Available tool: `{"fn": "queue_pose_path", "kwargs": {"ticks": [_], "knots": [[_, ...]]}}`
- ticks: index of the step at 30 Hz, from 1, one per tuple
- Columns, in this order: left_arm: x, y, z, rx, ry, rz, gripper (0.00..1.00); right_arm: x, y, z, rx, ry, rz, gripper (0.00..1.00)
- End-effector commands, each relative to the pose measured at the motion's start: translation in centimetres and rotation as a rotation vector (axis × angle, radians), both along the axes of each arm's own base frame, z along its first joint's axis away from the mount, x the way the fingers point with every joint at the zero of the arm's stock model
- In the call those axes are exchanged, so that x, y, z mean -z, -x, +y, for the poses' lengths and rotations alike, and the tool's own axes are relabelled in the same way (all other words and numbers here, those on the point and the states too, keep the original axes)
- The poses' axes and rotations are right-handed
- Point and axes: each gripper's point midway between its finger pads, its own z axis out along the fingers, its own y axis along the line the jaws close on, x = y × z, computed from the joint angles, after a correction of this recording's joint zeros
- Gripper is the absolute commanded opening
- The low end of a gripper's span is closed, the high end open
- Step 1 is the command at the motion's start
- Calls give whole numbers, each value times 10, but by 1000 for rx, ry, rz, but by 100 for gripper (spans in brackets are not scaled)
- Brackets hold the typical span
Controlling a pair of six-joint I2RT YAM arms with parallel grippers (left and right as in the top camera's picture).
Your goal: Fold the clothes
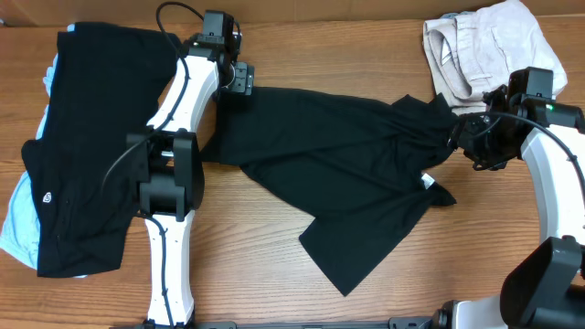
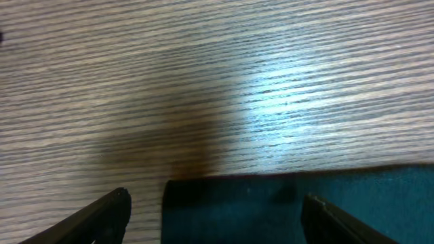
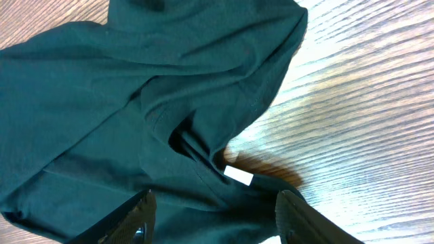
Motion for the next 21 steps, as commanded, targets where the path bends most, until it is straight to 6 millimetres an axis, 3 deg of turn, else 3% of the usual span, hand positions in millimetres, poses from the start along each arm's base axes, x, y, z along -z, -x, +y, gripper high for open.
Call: {"fn": "queue_pose_path", "kwargs": {"ticks": [1,11,12,21], "knots": [[18,6,-5,6,20,39,82,-13,-5,-1,-8,18,-42,61],[39,19,-1,4,13,84,80,-13,-5,-1,-8,18,-42,64],[40,20,-1,3,13,86,77,-13,-5,-1,-8,18,-42,64],[36,15,-2,-4,20,65,4,-13,-6,-1,-8,19,-44,65]]}}
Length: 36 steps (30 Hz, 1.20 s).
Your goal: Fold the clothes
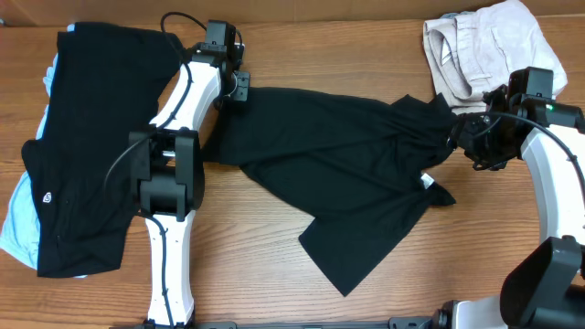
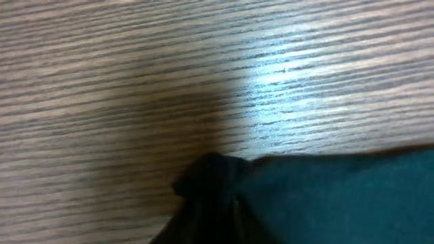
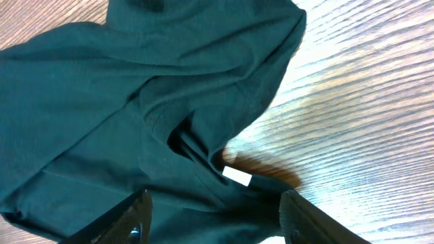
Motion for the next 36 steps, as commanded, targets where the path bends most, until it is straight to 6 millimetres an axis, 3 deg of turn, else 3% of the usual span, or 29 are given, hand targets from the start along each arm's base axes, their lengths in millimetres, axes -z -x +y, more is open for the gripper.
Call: {"fn": "queue_pose_path", "kwargs": {"ticks": [1,5,10,13,17,20,28,34,36], "knots": [[9,0,0,-10,2,9,4,-13,-6,0,-8,18,-44,65],[-28,-20,2,-10,8,-73,4,-13,-6,-1,-8,19,-47,65],[-117,-49,-1,-13,31,-239,4,-13,-6,0,-8,18,-47,65],[-168,-54,-4,-9,46,-319,4,-13,-6,0,-8,18,-47,65],[-218,-49,-4,-7,56,-385,7,-13,-5,0,-8,17,-43,65],[-234,-41,-3,-6,56,-388,8,-13,-6,1,-10,8,-45,65],[-248,-28,-1,-7,53,-376,9,-12,-5,3,-13,-1,-42,65],[-266,-54,-3,37,29,-509,11,-12,-5,3,-13,-1,-45,65],[-267,-69,-4,49,25,-564,20,-12,-7,3,-14,0,-51,65]]}}
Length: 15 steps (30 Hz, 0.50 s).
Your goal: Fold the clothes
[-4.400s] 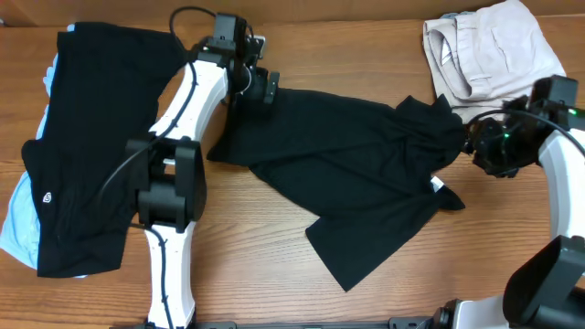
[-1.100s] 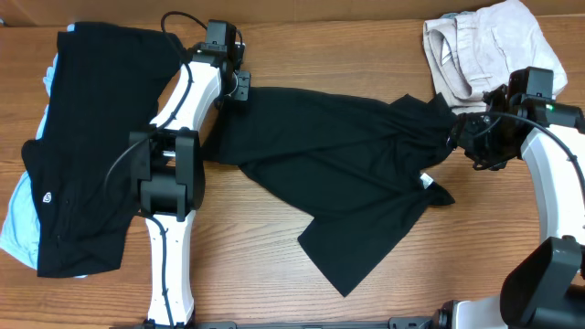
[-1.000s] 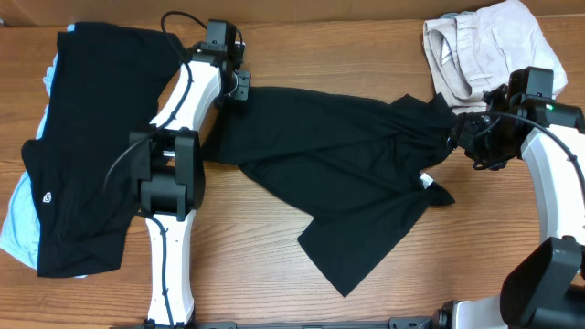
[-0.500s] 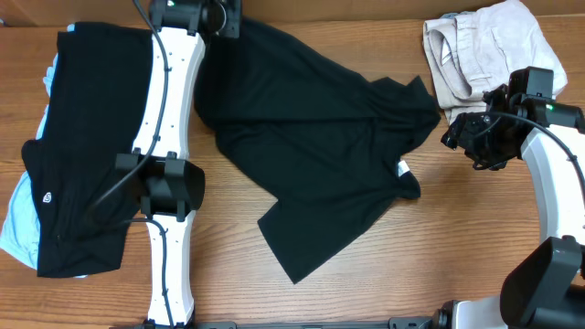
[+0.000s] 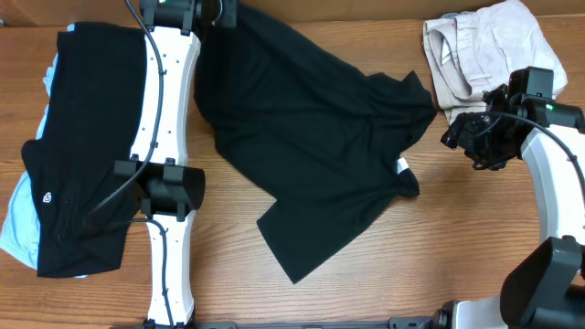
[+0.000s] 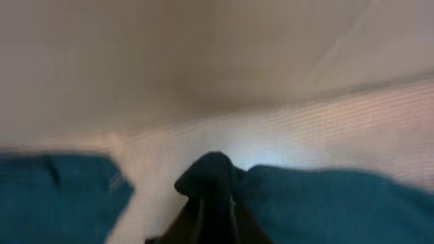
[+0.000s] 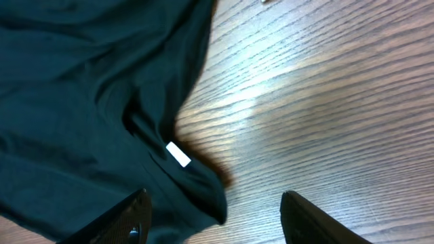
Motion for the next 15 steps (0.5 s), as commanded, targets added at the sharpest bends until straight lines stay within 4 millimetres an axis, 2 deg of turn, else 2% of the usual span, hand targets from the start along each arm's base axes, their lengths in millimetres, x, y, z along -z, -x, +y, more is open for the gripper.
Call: {"fn": "queue_pose_path", "kwargs": {"ticks": [1,2,4,6,9,11,15], "knots": [[-13,-19,3,17,-33,-102,33,-12,-6,3,-15,3,-49,65],[-10,-27,2,15,-29,-123,72,-12,-7,4,-18,4,-53,65],[-2,-31,1,15,-28,-120,100,-12,-8,6,-23,4,-55,65],[4,-30,1,4,-16,-99,100,-12,-8,8,-30,5,-54,65],[1,-19,3,-23,16,-65,100,-12,-8,10,-34,4,-53,65],[-6,-5,4,-37,29,-26,100,-12,-6,14,-43,-12,-48,65],[-25,38,5,-40,30,61,100,-15,-2,41,-103,-97,-38,64]]}}
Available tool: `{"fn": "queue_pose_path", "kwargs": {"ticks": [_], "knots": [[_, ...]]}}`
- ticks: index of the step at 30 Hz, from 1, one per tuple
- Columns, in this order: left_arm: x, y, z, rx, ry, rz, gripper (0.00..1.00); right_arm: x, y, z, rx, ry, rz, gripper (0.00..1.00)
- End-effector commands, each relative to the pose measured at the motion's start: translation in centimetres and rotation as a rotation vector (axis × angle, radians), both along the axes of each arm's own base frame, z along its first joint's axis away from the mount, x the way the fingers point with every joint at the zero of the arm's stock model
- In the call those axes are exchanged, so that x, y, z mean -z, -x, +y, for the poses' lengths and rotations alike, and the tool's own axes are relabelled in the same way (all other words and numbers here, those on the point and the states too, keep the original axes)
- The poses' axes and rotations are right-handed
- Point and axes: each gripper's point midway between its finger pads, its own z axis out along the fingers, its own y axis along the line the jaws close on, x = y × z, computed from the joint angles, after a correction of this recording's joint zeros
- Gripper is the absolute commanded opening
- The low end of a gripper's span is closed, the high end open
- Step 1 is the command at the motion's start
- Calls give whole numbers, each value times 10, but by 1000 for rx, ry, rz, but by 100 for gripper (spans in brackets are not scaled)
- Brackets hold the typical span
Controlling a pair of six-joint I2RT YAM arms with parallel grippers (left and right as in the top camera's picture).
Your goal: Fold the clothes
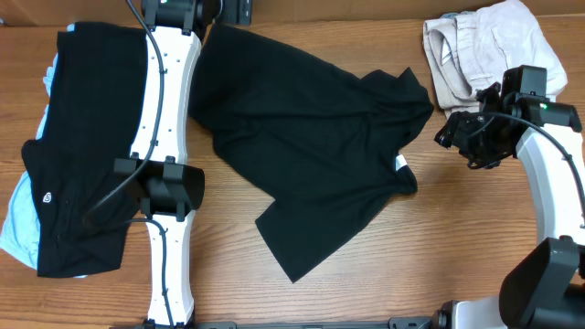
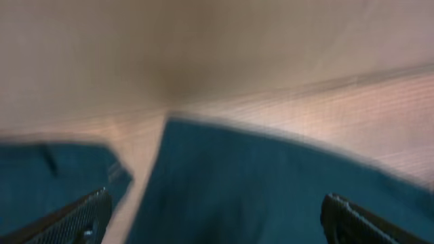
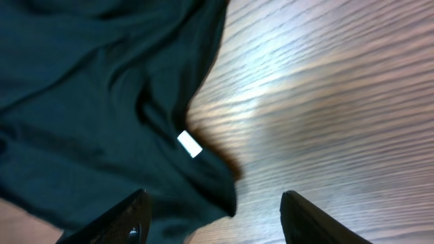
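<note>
A black shirt lies crumpled across the middle of the table, one corner reaching the far edge. My left gripper is at that far edge above the corner. In the left wrist view it is open, with dark cloth lying flat between the wide-apart fingers. My right gripper hovers open just right of the shirt's bunched right side. In its own view it holds nothing, and the shirt's hem with a white tag lies ahead.
A pile of black clothes over a light blue garment fills the left side. Folded beige clothes sit at the back right, close behind the right arm. The left arm's white links stretch along the shirt's left edge.
My left gripper has opened and let go of the shirt corner, which now lies flat at the far edge. The right gripper has shifted slightly toward the shirt.
My left gripper stood open at the shirt's back-left corner, then was shut on it. Later it held the corner at the table's far edge, and the shirt lay further left, clear of the open right gripper. Now the corner is released.
</note>
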Motion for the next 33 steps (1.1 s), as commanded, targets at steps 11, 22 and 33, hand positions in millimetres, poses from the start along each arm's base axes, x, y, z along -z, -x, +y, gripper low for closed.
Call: {"fn": "queue_pose_path", "kwargs": {"ticks": [11,22,33], "knots": [[-65,126,19,-56,5,203,100,55,64,113,-141,12,217,64],[-34,128,29,-88,-56,306,100,108,88,134,-150,11,212,63],[6,127,28,-83,-72,424,100,118,83,107,-38,77,203,4]]}}
